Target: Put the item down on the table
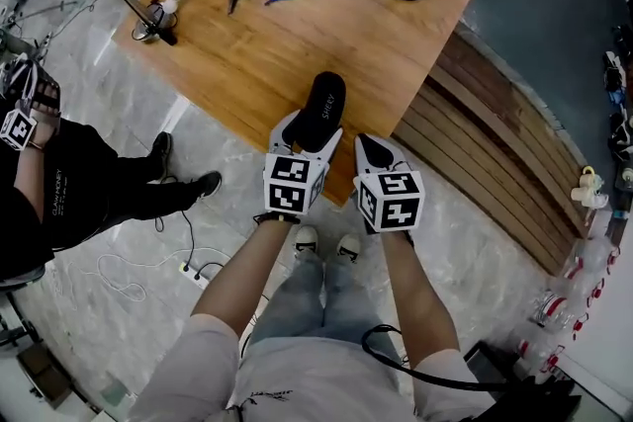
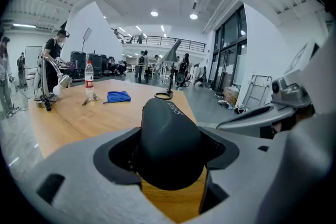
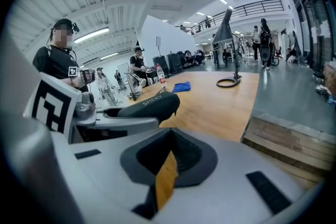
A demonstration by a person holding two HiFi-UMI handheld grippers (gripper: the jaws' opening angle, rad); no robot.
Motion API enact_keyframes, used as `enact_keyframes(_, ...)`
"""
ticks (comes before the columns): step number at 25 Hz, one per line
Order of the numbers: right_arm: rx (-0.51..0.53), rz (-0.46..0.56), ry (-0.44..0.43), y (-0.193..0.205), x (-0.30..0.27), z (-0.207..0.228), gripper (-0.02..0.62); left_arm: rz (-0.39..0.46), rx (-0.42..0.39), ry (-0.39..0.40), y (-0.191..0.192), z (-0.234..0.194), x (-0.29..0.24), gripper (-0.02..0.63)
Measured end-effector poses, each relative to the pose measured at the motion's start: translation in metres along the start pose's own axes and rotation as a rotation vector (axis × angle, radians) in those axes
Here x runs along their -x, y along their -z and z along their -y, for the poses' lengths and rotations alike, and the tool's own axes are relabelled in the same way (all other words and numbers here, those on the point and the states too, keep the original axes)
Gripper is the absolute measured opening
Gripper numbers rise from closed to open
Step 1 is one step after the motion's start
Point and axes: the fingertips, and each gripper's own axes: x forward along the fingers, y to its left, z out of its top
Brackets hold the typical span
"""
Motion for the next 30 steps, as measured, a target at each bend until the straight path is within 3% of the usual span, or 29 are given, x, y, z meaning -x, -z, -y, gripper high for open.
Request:
enact_keyframes(7, -0.025, -0.002, 0.000, 0.005, -0.041, 0.014, 0.005, -0.062, 0.042, -0.032, 0.019, -0.034, -0.051, 0.336)
enact_keyframes(11, -0.023, 0.000, -0.007, 0.006, -0.054, 0.016, 0.005, -0.083, 0.021, -0.032, 0.027, -0.044, -0.066, 0.336)
enact_keyframes(21, 0.014, -0.009, -0.031, 0.009, -0.060, 0.008, 0.005, -0.188, -0.002, -0.047, 0.053, -0.059, -0.092, 0.336)
enact_keyframes(30, 0.009, -0.013, -0.029, 0.012, -0.061, 0.015, 0.005, -0.235, 0.024, -0.067, 0.069, -0.064, -0.105, 0.337)
